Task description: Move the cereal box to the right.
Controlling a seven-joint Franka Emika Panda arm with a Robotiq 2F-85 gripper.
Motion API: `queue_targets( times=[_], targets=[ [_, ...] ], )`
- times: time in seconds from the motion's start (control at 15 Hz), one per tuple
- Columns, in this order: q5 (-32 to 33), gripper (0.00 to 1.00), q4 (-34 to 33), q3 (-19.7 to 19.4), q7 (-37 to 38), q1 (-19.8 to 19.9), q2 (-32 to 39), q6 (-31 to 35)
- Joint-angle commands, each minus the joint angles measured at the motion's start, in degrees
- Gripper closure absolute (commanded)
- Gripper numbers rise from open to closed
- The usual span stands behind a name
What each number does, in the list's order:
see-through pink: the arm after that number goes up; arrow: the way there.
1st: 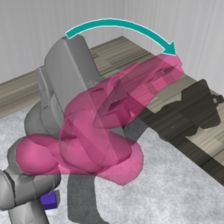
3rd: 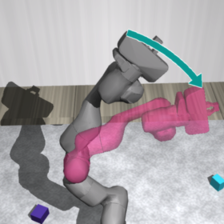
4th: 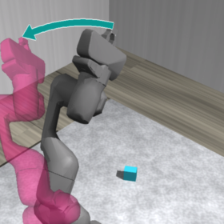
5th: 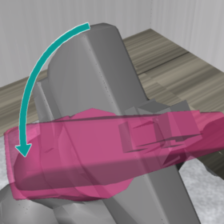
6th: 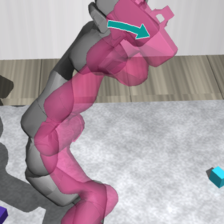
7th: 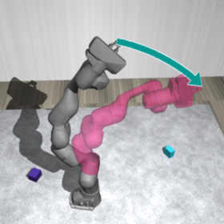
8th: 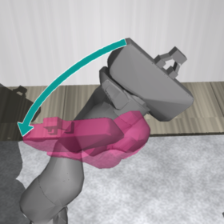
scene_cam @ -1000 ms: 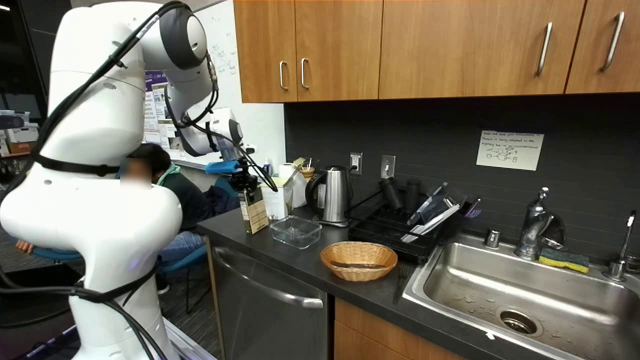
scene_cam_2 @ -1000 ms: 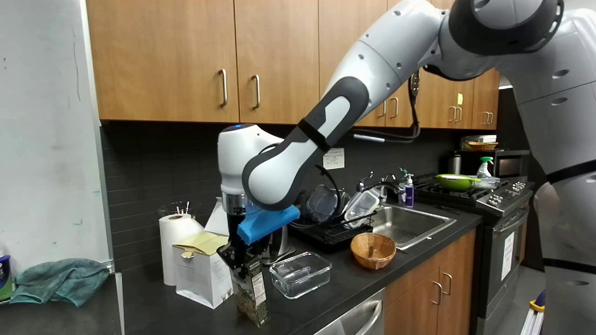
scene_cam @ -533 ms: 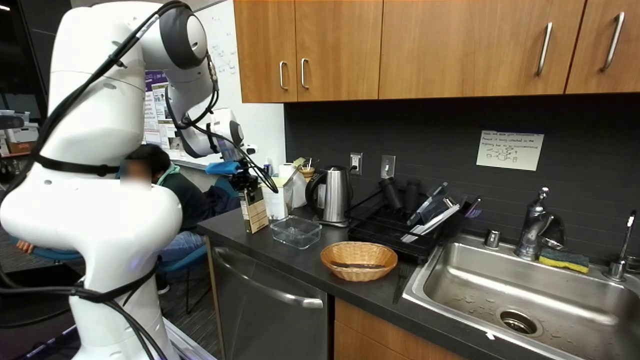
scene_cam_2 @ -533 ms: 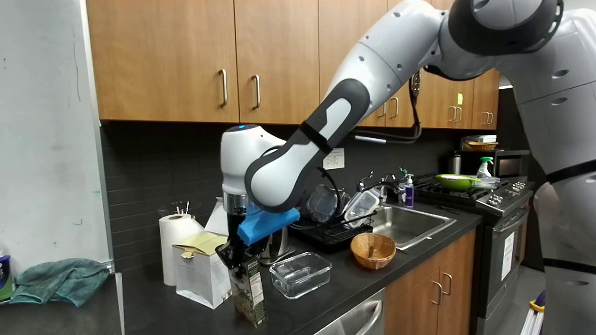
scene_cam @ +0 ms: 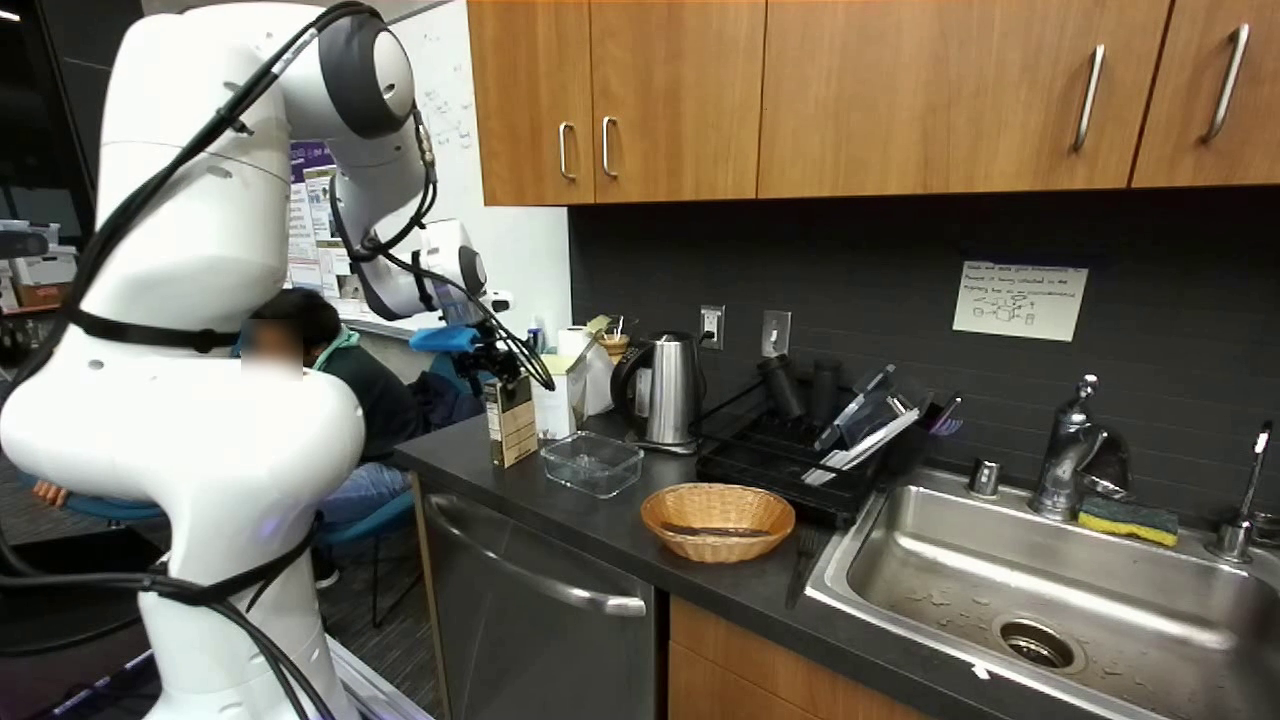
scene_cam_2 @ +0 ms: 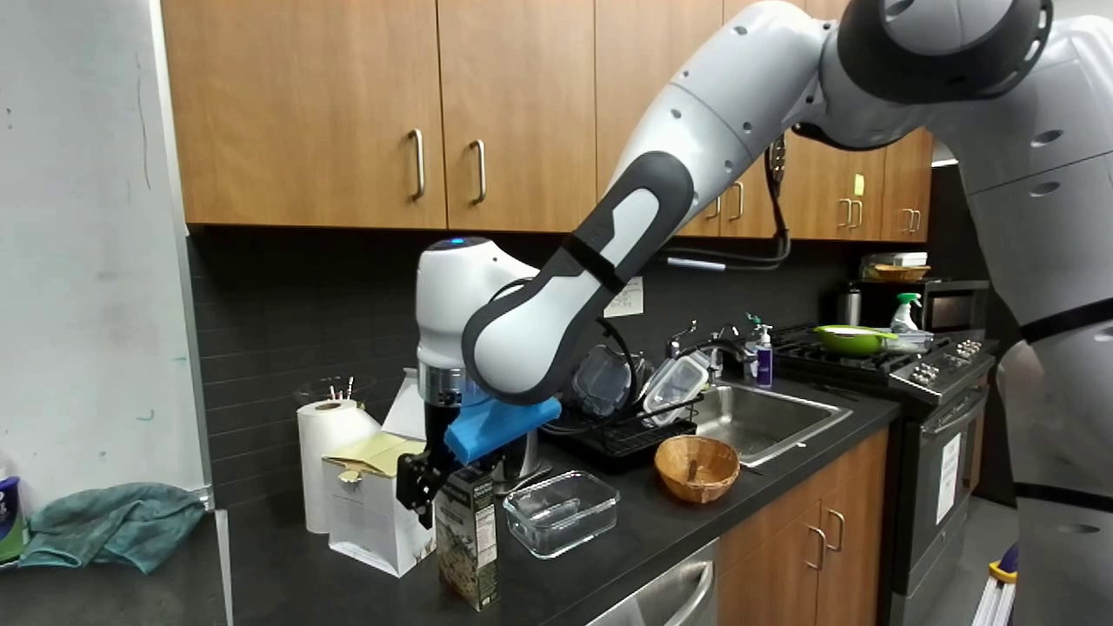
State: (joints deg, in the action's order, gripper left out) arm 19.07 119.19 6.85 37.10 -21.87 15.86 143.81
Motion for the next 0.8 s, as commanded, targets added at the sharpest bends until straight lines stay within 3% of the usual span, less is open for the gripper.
queue_targets(
  times=[0.0,0.73],
  targets=[
    [0.85,0.00,1.65,-0.15,0.17,-0.11,-2.35,0.52],
    [1.74,0.00,0.93,0.96,0.00,-0.15,-5.80,-2.75]
  ],
)
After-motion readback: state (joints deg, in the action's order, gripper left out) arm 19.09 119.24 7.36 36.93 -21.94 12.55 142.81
